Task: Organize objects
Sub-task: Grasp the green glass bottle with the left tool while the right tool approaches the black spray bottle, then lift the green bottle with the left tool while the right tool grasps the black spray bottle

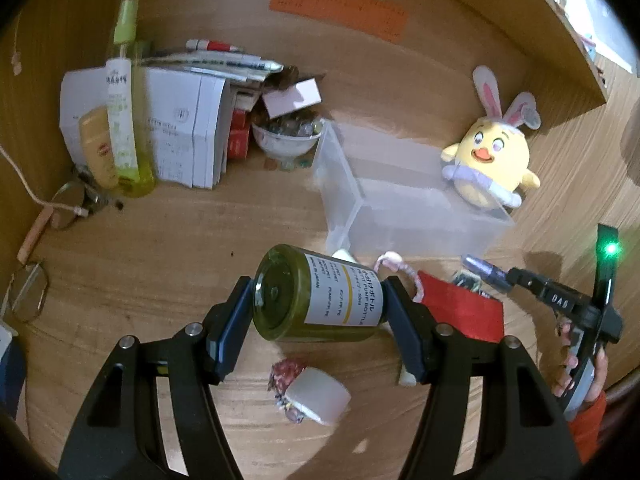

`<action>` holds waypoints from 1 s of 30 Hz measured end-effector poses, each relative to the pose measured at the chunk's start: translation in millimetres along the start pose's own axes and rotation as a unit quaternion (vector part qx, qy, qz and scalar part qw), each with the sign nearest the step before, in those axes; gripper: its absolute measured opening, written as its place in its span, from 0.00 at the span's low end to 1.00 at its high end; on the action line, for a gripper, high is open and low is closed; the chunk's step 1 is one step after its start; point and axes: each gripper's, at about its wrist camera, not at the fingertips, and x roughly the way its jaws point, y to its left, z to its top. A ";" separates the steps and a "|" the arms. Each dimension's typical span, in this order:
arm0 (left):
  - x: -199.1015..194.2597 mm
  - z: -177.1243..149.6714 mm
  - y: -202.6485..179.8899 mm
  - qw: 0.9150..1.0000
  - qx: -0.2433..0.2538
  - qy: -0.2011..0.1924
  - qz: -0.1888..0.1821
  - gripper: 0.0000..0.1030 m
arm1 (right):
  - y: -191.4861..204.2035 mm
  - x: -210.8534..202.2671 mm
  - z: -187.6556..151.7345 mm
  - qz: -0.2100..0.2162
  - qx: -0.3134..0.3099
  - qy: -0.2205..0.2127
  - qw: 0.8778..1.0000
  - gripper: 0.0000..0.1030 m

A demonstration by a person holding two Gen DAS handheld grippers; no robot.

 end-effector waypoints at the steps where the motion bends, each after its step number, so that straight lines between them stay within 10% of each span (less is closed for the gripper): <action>1: -0.7 1.8 -1.2 1.000 0.000 -0.003 -0.001 0.62 | 1.0 0.7 0.1 -0.003 -0.004 0.002 1.000 0.27; 7: -2.7 14.6 -10.2 1.000 0.008 -0.017 -0.016 0.62 | 13.6 0.8 0.6 0.005 -0.035 0.005 0.999 0.62; 14: 4.0 24.7 -21.7 0.999 0.020 -0.022 -0.028 0.62 | 25.5 25.4 12.9 -0.006 -0.078 0.024 0.997 0.63; 22: 13.0 27.7 -32.0 0.999 0.032 -0.015 -0.032 0.62 | 28.1 45.4 3.6 0.024 -0.094 0.062 0.993 0.25; 30: 19.4 34.9 -41.9 0.998 0.037 -0.015 -0.037 0.62 | 27.9 21.6 -5.9 0.016 -0.119 0.034 0.992 0.23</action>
